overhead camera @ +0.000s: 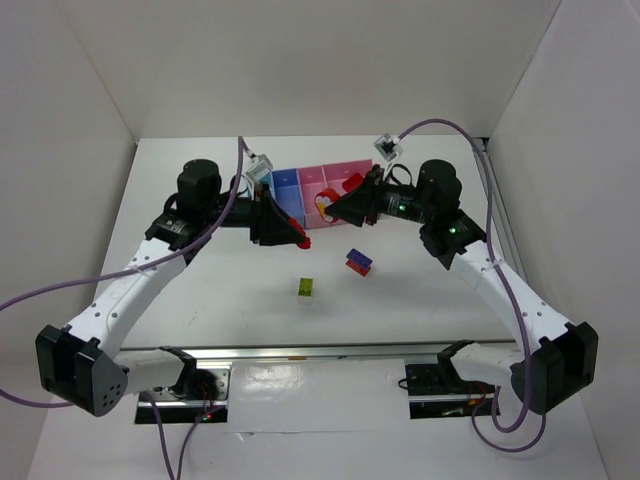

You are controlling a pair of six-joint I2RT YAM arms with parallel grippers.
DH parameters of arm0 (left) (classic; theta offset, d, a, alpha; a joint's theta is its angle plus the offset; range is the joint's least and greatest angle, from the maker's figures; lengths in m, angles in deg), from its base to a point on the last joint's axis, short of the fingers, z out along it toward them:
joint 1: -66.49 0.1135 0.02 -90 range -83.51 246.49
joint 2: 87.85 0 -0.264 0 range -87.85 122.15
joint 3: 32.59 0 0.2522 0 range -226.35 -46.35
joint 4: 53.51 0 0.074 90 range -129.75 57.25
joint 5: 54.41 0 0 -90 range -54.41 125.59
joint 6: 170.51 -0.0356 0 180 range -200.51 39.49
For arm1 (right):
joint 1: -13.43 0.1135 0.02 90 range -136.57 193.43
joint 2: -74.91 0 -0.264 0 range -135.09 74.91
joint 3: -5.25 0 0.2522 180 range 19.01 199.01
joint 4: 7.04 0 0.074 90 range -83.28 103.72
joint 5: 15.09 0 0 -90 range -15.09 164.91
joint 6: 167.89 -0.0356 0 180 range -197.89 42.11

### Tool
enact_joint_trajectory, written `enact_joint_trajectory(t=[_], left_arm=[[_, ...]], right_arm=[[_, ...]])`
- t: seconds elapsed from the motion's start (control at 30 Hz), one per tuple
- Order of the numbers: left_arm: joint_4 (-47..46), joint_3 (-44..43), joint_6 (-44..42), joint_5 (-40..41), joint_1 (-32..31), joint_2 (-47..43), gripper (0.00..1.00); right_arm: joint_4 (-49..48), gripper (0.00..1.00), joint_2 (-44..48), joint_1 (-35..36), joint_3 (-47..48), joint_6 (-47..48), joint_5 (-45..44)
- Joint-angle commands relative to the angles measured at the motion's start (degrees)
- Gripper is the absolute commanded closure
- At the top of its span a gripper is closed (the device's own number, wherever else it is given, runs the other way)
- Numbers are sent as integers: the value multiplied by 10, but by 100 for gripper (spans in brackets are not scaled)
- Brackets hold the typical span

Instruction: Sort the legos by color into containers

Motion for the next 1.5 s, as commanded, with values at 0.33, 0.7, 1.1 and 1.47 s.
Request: enact_joint_trajectory(t=[0.33,0.7,1.1,1.47], left_arm=[[81,11,23,161,60,24,100],[113,-134,77,263,55,147,100],[96,-359,123,288,-2,406,100],[162,-744,169,355,-39,714,32]], right_arm=[[130,86,-208,-17,149,63,-517],[164,67,-452,-28,322,99,-609],[177,1,-336,-86,239,87,-609],[207,4,-15,-131,3,26,-630]])
